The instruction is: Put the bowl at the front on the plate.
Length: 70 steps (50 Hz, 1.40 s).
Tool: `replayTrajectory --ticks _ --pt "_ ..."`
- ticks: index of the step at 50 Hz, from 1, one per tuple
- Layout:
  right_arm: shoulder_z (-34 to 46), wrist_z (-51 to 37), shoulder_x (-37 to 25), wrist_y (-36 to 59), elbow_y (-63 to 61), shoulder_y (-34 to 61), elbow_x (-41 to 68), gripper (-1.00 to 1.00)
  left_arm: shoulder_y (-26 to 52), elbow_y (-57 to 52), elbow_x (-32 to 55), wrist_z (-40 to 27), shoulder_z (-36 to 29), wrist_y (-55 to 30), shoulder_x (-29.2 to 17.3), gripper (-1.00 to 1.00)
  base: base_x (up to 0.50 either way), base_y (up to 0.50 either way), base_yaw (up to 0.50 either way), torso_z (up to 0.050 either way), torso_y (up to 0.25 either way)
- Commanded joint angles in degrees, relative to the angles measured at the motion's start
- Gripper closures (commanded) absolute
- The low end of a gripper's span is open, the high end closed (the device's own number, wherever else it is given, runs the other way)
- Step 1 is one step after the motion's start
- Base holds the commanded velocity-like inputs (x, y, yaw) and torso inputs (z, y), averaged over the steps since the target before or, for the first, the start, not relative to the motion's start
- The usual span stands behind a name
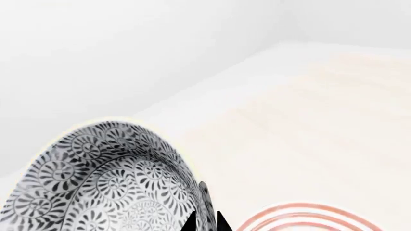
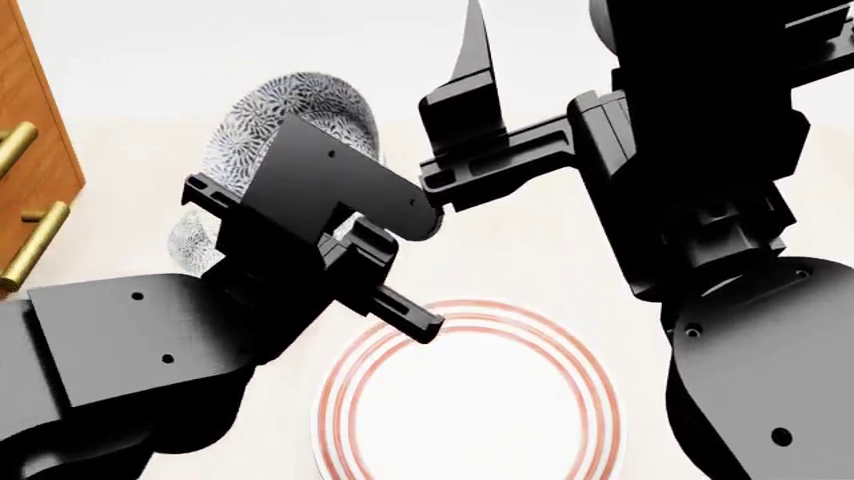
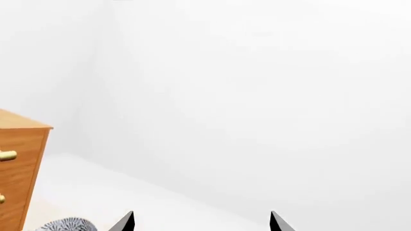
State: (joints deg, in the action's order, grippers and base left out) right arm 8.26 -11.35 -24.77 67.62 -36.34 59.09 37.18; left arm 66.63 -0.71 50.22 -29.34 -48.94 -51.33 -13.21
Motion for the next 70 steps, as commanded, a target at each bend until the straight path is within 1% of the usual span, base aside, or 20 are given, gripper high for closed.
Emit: replayTrajectory --ticks 1,20,23,31,43,60,65,69,70 --pt "0.1 -0.3 0.0 0.3 -0.3 0.9 0.5 -1.00 1.4 4.6 -3.1 2.4 -2.6 1.6 2.2 1.00 0.00 0.00 0.00 0.000 0.000" --pt "0.2 -0.4 -0.3 0.0 -0.5 0.7 1.1 -1.00 2.2 11.3 -5.8 8.0 -8.4 3.4 5.5 1.00 0.00 0.00 0.00 0.000 0.001" --pt "0.1 -0.5 -0.5 0.3 -0.7 0.6 1.3 -1.00 2.2 11.6 -5.1 8.6 -8.5 3.0 6.2 1.00 0.00 0.00 0.00 0.000 0.000" --pt "0.1 -0.8 -0.5 0.6 -1.1 0.8 1.7 -1.00 1.8 11.4 -5.7 8.9 -10.9 2.6 7.3 1.00 0.00 0.00 0.00 0.000 0.000" --pt "-0.2 -1.1 -0.6 0.8 -1.8 0.6 2.5 -1.00 2.0 13.1 -5.9 9.1 -12.0 2.7 8.8 1.00 0.00 0.00 0.00 0.000 0.001" --pt "-0.2 -1.1 -1.1 0.3 -2.0 0.3 3.0 -1.00 2.6 20.7 -7.2 11.5 -14.9 5.3 12.0 1.00 0.00 0.00 0.00 0.000 0.001" --pt "-0.4 -1.2 -1.2 0.3 -2.0 0.2 3.1 -1.00 3.1 23.9 -6.6 12.4 -17.9 6.8 13.0 1.00 0.00 0.00 0.00 0.000 0.000" --pt "-0.3 -1.3 -1.3 0.2 -2.1 0.1 3.2 -1.00 5.1 26.1 -2.1 11.2 -23.6 9.6 13.2 1.00 0.00 0.00 0.00 0.000 0.000" --pt "-0.3 -1.3 -1.3 0.3 -2.2 0.1 3.3 -1.00 5.9 27.0 0.1 10.4 -25.3 10.4 13.2 1.00 0.00 0.00 0.00 0.000 0.000"
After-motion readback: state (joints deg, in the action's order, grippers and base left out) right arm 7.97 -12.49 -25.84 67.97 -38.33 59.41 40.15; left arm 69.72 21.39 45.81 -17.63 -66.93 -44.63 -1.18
